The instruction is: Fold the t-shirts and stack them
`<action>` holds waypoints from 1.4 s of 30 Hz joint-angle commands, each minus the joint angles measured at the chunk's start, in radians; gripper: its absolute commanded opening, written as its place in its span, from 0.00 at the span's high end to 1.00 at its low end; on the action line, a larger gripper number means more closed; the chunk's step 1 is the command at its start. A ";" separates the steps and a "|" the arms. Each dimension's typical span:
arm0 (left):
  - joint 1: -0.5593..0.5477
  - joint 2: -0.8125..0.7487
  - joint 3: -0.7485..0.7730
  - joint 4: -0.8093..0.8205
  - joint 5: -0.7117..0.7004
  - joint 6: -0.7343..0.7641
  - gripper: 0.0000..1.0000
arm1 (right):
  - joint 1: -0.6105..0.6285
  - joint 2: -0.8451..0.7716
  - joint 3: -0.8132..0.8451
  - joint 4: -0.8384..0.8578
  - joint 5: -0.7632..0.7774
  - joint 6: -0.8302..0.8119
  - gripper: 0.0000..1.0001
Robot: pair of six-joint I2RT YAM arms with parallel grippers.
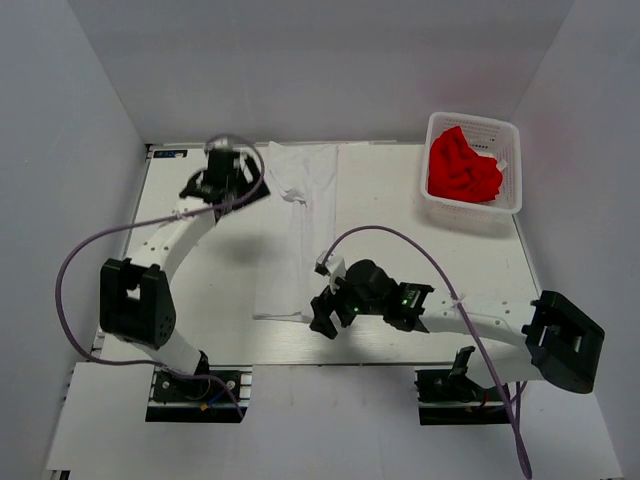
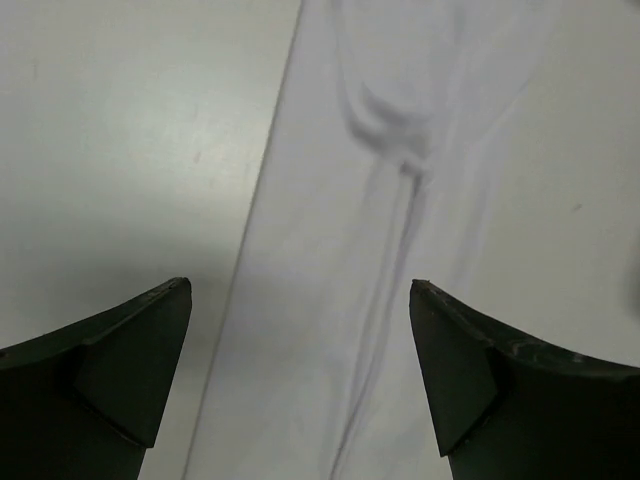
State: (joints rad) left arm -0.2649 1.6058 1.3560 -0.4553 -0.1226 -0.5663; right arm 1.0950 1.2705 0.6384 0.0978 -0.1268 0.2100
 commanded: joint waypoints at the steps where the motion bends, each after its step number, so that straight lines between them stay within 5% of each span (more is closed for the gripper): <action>1: -0.019 -0.130 -0.310 -0.107 0.041 -0.157 0.00 | 0.000 0.032 -0.017 -0.069 0.162 0.137 0.10; 9: -0.030 -0.444 -0.746 -0.129 0.231 -0.210 0.07 | 0.002 0.099 -0.040 -0.090 0.153 0.186 0.11; 19: -0.073 -0.511 -0.896 -0.175 0.290 -0.210 0.38 | 0.005 0.221 -0.017 -0.084 0.228 0.276 0.31; 24: -0.092 -0.455 -0.910 -0.129 0.302 -0.210 0.50 | 0.005 0.222 -0.016 -0.070 0.234 0.293 0.50; 26: -0.102 -0.431 -0.919 -0.099 0.317 -0.210 0.68 | 0.006 0.231 -0.006 -0.079 0.265 0.301 0.59; 27: -0.102 -0.431 -0.919 -0.089 0.328 -0.210 0.77 | 0.005 0.234 -0.005 -0.087 0.292 0.314 0.73; 28: -0.102 -0.420 -0.910 -0.089 0.328 -0.210 0.96 | 0.005 0.236 -0.002 -0.092 0.296 0.316 0.76; 29: -0.111 -0.420 -0.894 -0.098 0.328 -0.210 1.00 | 0.006 0.242 0.009 -0.095 0.300 0.310 0.82; 32: -0.111 -0.441 -0.855 -0.120 0.328 -0.210 1.00 | 0.006 0.231 0.017 -0.087 0.314 0.299 1.00; 42: -0.120 -0.455 -0.643 -0.106 0.328 -0.168 1.00 | -0.007 0.237 0.206 -0.219 0.596 0.353 1.00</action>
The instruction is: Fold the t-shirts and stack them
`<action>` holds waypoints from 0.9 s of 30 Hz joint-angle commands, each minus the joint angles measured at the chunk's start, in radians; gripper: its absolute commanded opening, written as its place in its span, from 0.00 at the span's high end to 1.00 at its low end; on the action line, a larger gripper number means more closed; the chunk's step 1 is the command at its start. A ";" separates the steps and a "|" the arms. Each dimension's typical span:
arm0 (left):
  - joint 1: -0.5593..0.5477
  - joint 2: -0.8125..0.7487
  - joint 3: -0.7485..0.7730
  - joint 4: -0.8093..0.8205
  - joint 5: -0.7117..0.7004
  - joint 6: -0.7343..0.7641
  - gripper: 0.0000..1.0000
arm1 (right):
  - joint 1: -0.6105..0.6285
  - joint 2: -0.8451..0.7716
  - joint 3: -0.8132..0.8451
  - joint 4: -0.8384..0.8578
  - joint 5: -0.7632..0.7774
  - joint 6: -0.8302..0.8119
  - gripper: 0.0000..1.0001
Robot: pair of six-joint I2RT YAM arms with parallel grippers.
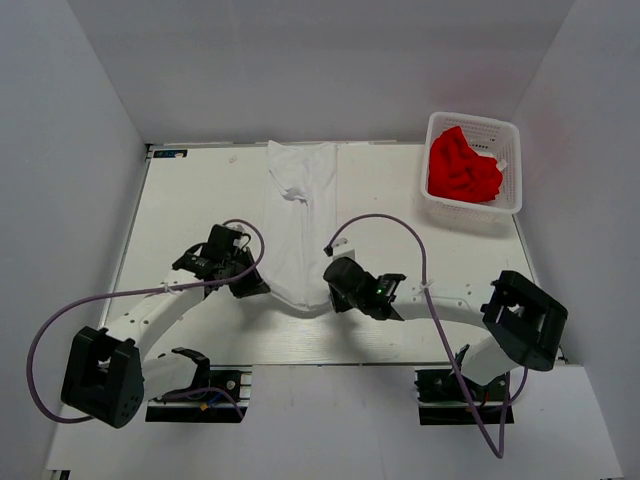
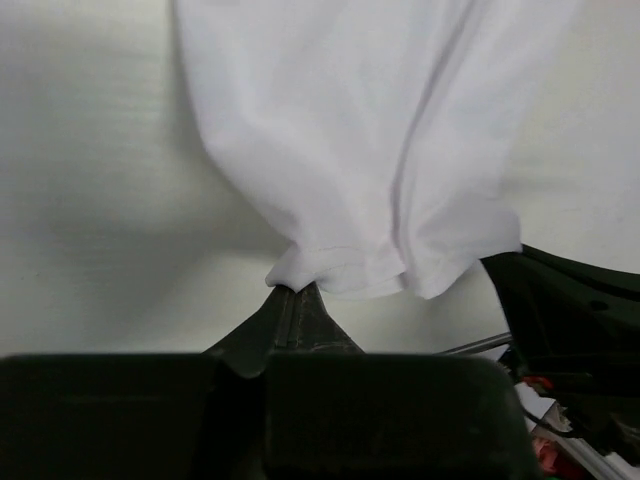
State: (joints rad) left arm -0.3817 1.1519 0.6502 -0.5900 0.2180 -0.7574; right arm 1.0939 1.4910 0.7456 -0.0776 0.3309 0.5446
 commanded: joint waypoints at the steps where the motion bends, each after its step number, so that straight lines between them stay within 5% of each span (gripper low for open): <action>1: -0.003 0.009 0.080 0.047 -0.012 0.023 1.00 | -0.006 0.028 0.116 -0.053 0.176 0.008 1.00; 15: 0.035 0.333 0.478 0.096 -0.233 0.024 1.00 | -0.164 0.198 0.423 -0.034 0.258 -0.081 1.00; 27: 0.104 0.629 0.779 0.150 -0.224 0.081 1.00 | -0.316 0.428 0.675 0.004 0.195 -0.242 1.00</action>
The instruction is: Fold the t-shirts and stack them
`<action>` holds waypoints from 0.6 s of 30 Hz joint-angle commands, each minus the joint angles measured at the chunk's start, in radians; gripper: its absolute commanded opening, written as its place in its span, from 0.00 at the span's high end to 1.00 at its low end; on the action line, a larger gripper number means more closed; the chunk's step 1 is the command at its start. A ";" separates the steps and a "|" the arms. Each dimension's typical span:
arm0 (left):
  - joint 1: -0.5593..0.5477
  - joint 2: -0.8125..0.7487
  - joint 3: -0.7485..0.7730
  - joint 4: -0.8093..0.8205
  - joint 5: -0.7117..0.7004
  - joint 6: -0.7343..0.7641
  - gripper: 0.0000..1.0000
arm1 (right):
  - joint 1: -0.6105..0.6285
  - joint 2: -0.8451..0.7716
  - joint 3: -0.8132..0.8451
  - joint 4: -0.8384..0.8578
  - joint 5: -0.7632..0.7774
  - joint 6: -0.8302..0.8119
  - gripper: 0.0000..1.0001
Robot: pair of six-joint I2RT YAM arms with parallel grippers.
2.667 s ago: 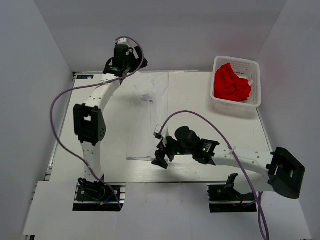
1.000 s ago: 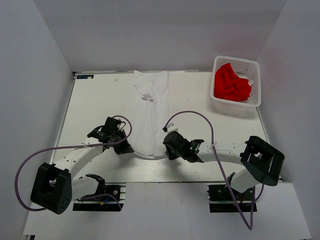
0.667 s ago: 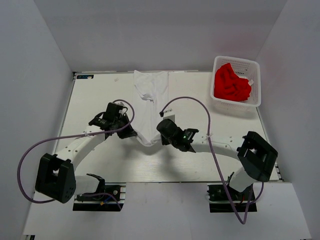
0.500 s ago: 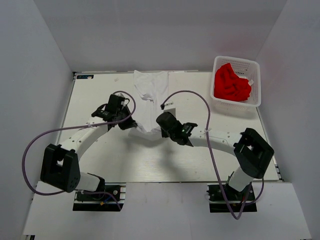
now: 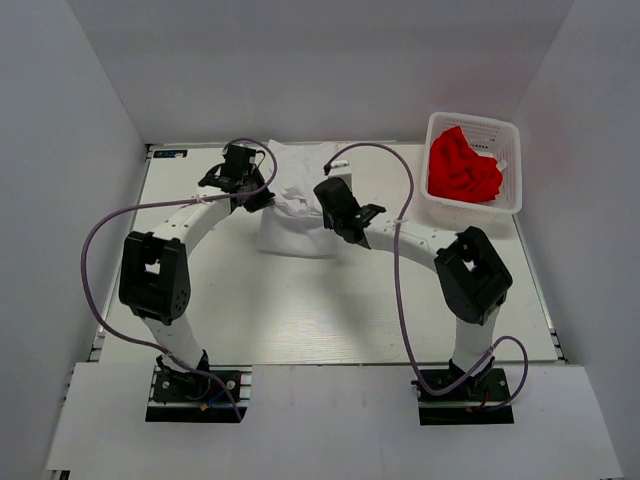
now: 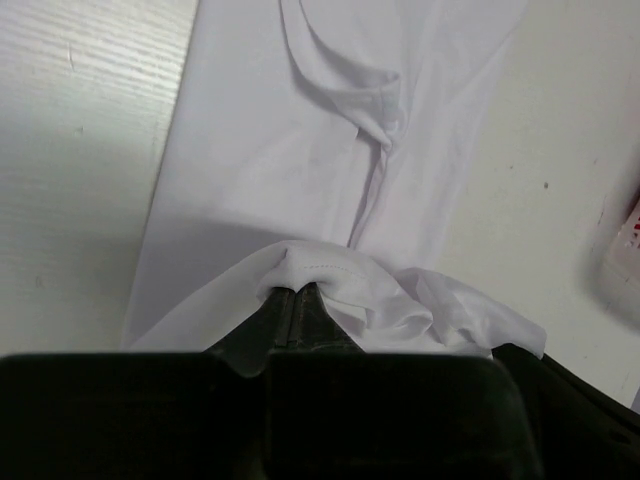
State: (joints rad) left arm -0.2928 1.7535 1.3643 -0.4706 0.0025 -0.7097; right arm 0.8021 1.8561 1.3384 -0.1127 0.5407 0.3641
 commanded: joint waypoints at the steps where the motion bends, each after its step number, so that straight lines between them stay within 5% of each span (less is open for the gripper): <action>1: 0.015 0.044 0.081 0.039 -0.009 0.044 1.00 | -0.033 0.074 0.119 0.038 -0.021 -0.065 1.00; 12: 0.066 0.274 0.277 0.040 0.045 0.062 0.96 | -0.116 0.241 0.314 0.018 -0.114 -0.082 1.00; 14: 0.075 0.308 0.329 0.052 0.065 0.075 0.70 | -0.126 0.279 0.341 0.018 -0.116 -0.079 0.90; 15: 0.084 0.328 0.360 0.040 0.065 0.084 0.44 | -0.132 0.287 0.347 0.018 -0.107 -0.077 0.90; 16: 0.095 0.378 0.434 0.030 0.077 0.084 0.30 | -0.145 0.325 0.395 0.021 -0.098 -0.077 0.88; 17: 0.095 0.408 0.485 -0.018 0.086 0.096 0.10 | -0.150 0.339 0.413 0.022 -0.084 -0.079 0.82; 18: 0.109 0.438 0.540 -0.049 0.086 0.096 0.00 | -0.170 0.357 0.441 0.018 -0.085 -0.089 0.72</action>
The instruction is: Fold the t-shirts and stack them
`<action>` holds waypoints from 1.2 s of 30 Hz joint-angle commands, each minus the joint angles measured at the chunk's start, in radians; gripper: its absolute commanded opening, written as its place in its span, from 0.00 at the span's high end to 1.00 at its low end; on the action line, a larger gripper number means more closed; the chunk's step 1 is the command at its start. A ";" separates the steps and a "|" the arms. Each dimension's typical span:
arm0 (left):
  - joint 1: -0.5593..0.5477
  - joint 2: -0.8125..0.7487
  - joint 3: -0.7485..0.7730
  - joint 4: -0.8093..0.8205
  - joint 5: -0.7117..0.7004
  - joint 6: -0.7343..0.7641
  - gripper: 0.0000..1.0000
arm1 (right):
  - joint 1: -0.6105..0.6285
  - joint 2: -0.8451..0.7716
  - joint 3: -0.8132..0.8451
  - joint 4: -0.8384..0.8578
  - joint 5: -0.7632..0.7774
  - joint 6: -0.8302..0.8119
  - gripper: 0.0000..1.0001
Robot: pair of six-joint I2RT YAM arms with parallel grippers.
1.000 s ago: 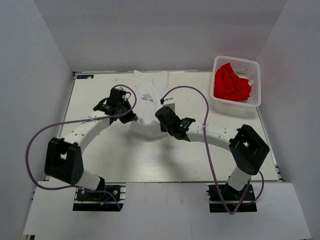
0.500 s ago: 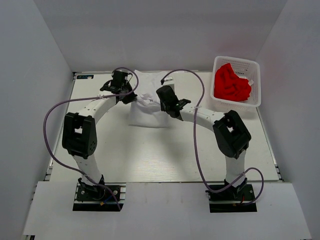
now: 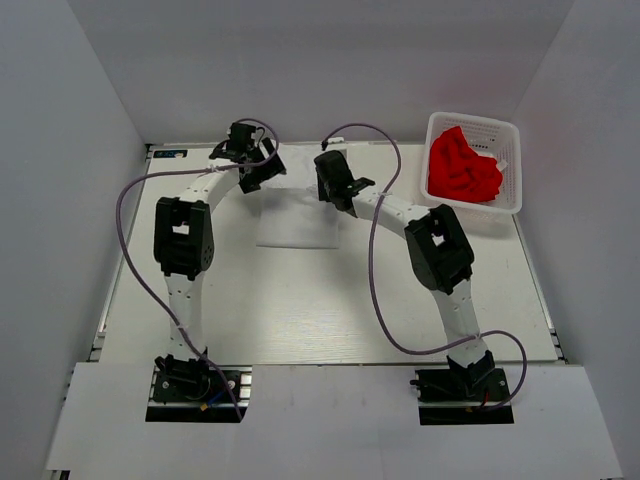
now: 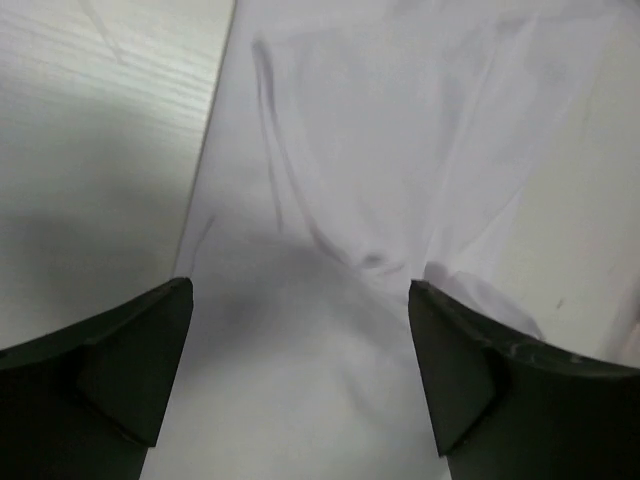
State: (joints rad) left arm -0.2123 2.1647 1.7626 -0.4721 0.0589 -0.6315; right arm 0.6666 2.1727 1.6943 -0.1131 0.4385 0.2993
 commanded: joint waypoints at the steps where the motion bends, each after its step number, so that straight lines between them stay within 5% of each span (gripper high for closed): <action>1: 0.028 0.055 0.244 -0.071 0.050 0.033 0.00 | -0.038 0.064 0.155 0.010 0.005 -0.032 0.55; 2: 0.042 0.093 0.288 -0.098 0.059 0.033 0.00 | -0.041 0.079 0.175 -0.025 -0.016 -0.049 0.34; 5: 0.053 0.042 0.287 -0.138 0.079 0.053 0.00 | -0.041 0.011 0.141 -0.014 -0.076 -0.054 0.10; 15: 0.027 -0.431 -0.533 0.113 0.091 0.053 0.00 | -0.027 -0.313 -0.427 0.102 -0.351 0.089 0.10; 21: 0.027 -0.459 -0.706 0.170 0.172 0.042 0.00 | -0.022 -0.395 -0.637 0.213 -0.428 0.144 0.10; 31: 0.027 -0.356 -0.706 0.173 0.131 0.042 0.38 | -0.030 -0.272 -0.598 0.245 -0.463 0.138 0.29; 36: 0.027 -0.316 -0.696 0.164 0.134 0.042 0.65 | -0.025 -0.223 -0.570 0.233 -0.443 0.135 0.58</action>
State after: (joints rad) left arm -0.1841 1.8183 1.0607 -0.2989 0.1982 -0.5957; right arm 0.6426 1.9141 1.1004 0.1165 -0.0170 0.4301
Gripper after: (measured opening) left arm 0.374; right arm 0.454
